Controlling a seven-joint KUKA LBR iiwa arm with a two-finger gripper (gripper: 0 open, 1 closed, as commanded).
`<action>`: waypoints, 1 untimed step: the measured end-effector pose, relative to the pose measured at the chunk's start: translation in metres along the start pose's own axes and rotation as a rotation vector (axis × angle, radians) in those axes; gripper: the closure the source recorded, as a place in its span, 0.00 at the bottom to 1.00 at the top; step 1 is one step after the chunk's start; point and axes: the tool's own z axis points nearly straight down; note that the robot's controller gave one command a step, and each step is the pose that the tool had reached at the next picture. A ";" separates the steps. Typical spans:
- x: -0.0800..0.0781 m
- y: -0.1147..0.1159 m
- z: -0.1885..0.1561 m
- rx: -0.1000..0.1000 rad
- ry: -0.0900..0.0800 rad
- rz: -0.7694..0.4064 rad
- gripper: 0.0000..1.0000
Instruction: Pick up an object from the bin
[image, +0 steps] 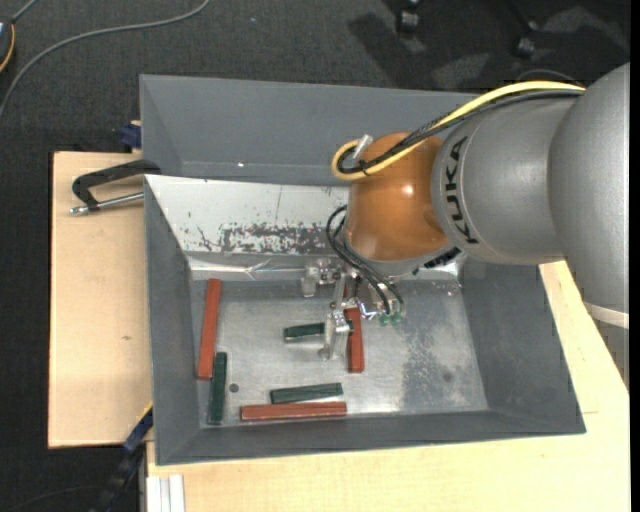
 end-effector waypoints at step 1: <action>-0.004 -0.001 0.002 0.000 0.002 0.143 0.00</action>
Offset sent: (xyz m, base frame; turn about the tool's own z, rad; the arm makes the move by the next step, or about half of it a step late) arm 0.0032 -0.0010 -0.0030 0.1433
